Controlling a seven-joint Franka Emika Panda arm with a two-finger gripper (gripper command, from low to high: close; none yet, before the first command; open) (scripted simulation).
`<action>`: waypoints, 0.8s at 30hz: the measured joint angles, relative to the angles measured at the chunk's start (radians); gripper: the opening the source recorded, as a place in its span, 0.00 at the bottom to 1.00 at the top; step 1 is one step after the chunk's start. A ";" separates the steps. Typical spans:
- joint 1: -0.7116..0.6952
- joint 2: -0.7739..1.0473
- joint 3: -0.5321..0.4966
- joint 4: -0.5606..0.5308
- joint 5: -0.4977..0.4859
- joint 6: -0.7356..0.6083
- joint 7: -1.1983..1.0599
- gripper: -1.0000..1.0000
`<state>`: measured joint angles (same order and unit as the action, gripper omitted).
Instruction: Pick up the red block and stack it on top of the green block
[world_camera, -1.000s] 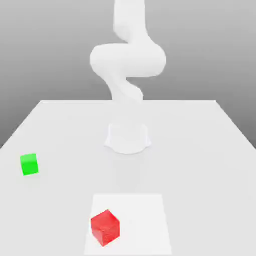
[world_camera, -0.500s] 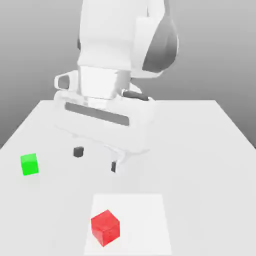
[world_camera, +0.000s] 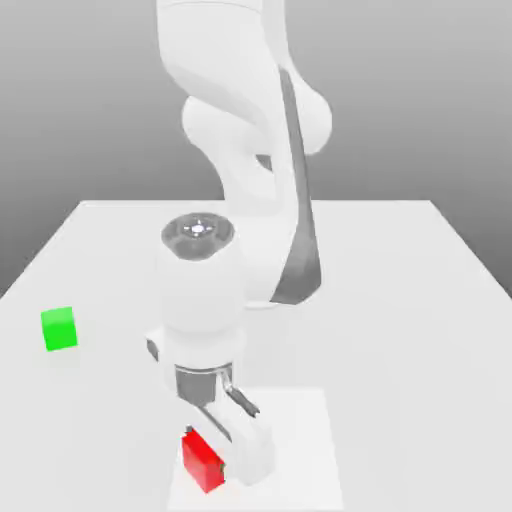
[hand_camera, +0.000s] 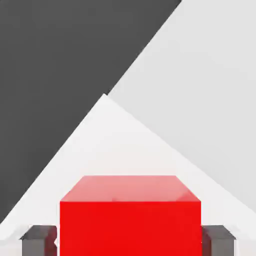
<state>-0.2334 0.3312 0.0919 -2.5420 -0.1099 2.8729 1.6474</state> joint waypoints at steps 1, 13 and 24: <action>0.000 0.000 0.000 0.000 0.000 0.001 0.000 0.00; -0.206 -0.264 -0.118 -0.100 0.040 -0.169 -0.047 0.00; -0.625 -0.417 -0.348 -0.263 0.054 -0.151 -0.094 0.00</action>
<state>-0.8584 -0.0862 -0.2563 -2.8048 -0.0555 2.7218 1.5530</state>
